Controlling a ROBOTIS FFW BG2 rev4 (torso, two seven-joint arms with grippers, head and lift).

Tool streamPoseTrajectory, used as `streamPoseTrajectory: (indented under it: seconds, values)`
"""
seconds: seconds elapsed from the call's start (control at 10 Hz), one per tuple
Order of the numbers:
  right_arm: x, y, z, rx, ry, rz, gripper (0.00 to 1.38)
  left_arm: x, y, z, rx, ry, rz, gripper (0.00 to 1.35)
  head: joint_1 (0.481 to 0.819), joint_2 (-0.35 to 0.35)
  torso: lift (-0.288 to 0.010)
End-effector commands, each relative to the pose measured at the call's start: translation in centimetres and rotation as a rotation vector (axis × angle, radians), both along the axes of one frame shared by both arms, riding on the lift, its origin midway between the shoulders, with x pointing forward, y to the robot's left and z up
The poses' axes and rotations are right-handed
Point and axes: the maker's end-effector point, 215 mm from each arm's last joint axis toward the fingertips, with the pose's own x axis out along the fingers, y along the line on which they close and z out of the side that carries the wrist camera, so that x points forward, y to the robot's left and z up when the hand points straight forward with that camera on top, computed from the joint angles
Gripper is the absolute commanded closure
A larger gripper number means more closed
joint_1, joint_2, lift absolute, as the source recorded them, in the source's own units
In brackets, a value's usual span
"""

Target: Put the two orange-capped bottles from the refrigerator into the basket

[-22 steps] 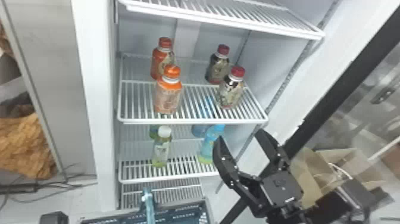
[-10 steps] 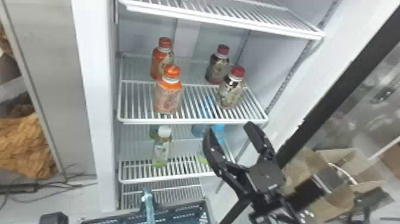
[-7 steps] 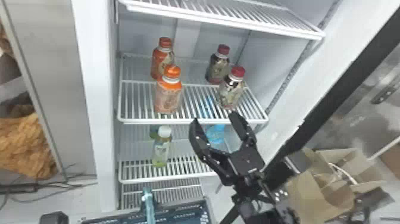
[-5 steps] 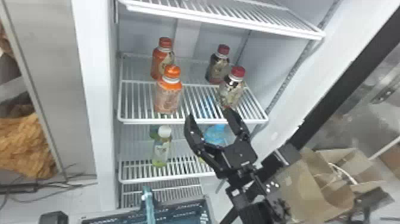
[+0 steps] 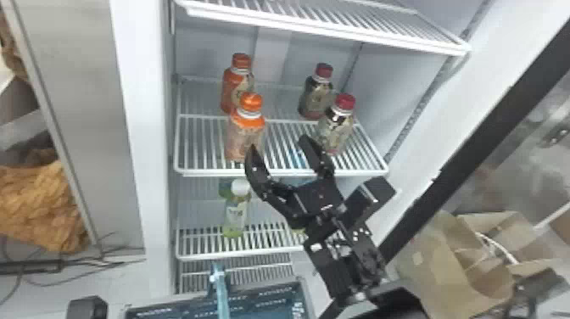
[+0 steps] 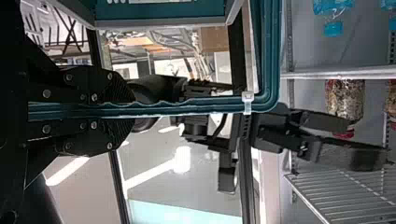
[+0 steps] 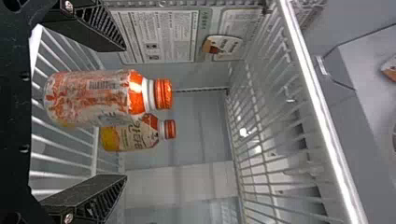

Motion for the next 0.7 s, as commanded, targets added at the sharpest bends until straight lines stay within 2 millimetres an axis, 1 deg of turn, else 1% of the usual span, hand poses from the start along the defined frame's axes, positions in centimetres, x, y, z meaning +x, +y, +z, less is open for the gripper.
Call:
streamPoseTrajectory:
  seconds: [0.0,0.1,0.3,0.6]
  values:
    - [1.0,1.2,-0.3,-0.015,0.013,0.023,0.08,0.1,0.0,0.2,-0.006,-0.003,0.001,1.21,0.695,-0.309,-0.04]
    - [1.7,1.0,-0.5,-0.018,0.017,0.021,0.09,0.1,-0.1,0.2,-0.006,-0.002,0.0,1.21,0.695,-0.292,-0.04]
    - [3.4,1.6,-1.0,-0.052,0.027,0.029,0.08,0.0,-0.3,0.4,-0.01,-0.005,-0.006,1.21,0.695,-0.276,-0.04]
    - [5.7,3.7,-2.3,-0.072,0.047,0.07,0.11,-0.1,-0.4,0.4,-0.009,-0.006,-0.013,1.21,0.695,-0.255,-0.04]
